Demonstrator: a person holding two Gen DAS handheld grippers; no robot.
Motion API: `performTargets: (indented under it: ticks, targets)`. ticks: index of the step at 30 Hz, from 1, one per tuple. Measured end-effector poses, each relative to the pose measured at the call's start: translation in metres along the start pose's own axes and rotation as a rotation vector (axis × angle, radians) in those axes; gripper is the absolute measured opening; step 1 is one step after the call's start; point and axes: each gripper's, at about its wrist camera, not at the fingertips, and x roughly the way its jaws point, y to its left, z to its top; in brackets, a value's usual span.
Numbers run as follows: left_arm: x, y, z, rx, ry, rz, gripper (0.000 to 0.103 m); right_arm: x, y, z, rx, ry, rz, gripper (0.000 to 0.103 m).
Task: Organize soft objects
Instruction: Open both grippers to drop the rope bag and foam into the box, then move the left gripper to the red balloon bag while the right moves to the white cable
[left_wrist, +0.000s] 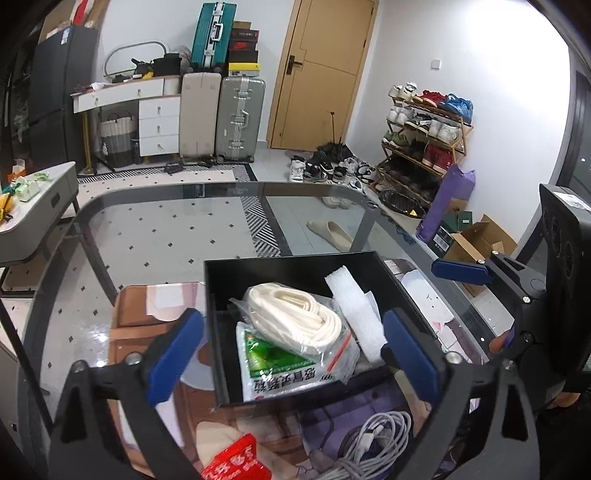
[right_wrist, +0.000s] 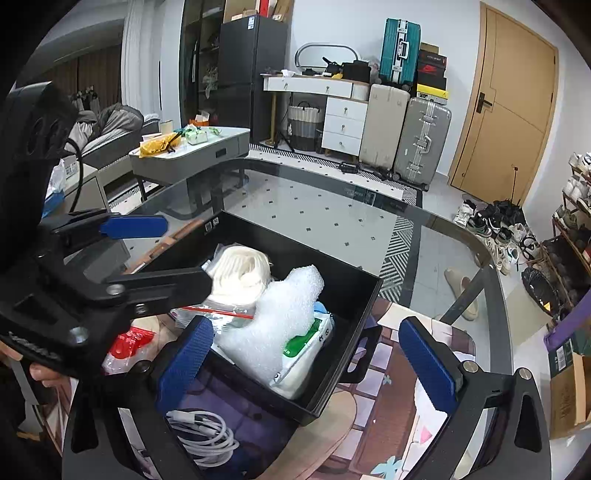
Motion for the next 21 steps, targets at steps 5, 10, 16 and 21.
performTargets:
  ticks: [5, 10, 16, 21]
  targets:
    - [-0.023, 0.007, -0.009, 0.012, -0.057, 0.069, 0.103, -0.014, 0.000, -0.009, 0.030, -0.024, -0.010, 0.102]
    - [-0.039, 0.017, -0.019, -0.009, -0.067, 0.072, 0.103, -0.026, -0.004, -0.024, 0.096, -0.028, 0.007, 0.102]
    - [-0.051, 0.020, -0.038, -0.006, -0.066, 0.099, 0.103, -0.032, 0.006, -0.044, 0.135, -0.015, 0.029, 0.102]
    - [-0.055, 0.023, -0.056, -0.010, -0.046, 0.111, 0.103, -0.030, 0.016, -0.054, 0.135, 0.004, 0.045, 0.102]
